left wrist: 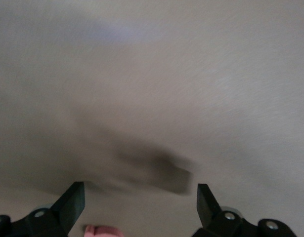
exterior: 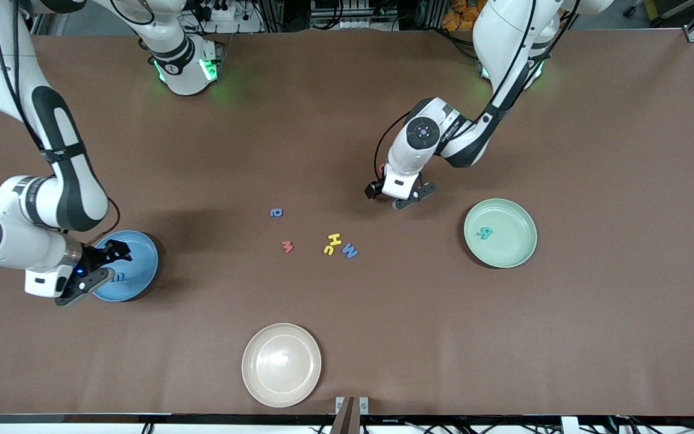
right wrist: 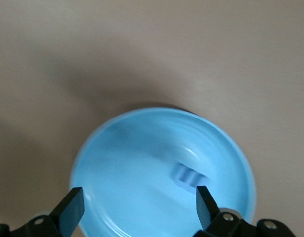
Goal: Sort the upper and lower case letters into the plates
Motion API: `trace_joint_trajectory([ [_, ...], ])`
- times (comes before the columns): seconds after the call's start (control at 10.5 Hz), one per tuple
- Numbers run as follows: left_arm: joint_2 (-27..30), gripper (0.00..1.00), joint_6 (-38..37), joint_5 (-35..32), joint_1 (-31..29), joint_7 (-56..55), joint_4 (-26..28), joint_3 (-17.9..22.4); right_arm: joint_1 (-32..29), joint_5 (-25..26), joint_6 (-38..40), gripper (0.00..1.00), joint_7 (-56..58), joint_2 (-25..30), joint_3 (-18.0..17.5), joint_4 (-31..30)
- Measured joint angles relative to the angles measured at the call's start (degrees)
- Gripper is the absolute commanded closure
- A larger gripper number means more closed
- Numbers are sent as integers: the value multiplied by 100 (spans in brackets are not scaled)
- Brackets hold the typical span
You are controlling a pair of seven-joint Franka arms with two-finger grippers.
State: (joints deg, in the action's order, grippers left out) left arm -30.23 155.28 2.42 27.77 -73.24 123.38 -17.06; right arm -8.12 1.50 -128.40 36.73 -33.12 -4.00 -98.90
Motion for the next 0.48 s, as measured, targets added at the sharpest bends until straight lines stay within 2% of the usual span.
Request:
trace_joint_trajectory([
  [0.48, 107, 0, 8, 0, 366, -877, 154, -44, 1466, -1, -21, 0, -2512, 193, -45, -283],
])
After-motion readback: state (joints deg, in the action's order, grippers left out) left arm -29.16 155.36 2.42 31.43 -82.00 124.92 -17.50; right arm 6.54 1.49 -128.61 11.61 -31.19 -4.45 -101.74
